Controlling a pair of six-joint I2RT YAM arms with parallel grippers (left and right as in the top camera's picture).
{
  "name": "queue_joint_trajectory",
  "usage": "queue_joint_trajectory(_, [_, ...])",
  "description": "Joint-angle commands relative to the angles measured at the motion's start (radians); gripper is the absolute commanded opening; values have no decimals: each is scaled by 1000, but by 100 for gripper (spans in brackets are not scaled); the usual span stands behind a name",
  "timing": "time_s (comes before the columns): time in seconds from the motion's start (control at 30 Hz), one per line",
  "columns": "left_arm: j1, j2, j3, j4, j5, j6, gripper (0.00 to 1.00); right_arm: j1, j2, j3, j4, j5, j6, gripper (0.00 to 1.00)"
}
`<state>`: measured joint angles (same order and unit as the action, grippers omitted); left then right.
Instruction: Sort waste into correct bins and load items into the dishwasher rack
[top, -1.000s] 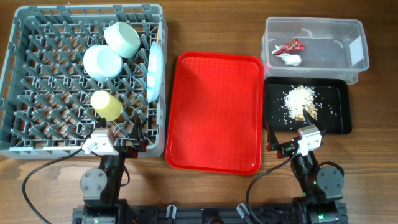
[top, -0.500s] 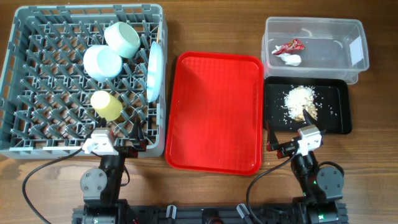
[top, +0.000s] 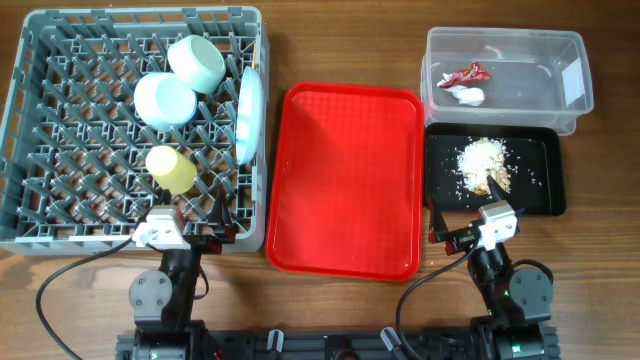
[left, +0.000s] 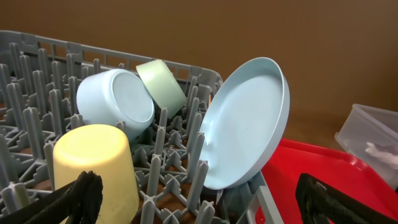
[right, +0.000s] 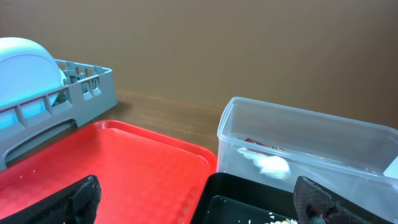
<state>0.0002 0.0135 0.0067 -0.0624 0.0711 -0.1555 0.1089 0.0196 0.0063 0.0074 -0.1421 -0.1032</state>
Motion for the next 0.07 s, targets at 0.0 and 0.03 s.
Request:
queue_joint_trajectory(0.0, [3,-9,-1,-12,-13,-10,100,6,-2,-1,5,-20,-9,100])
queue_joint_trajectory(0.03, [3,-9,-1,-12,-13,-10,100,6,-2,-1,5,-20,-10,100])
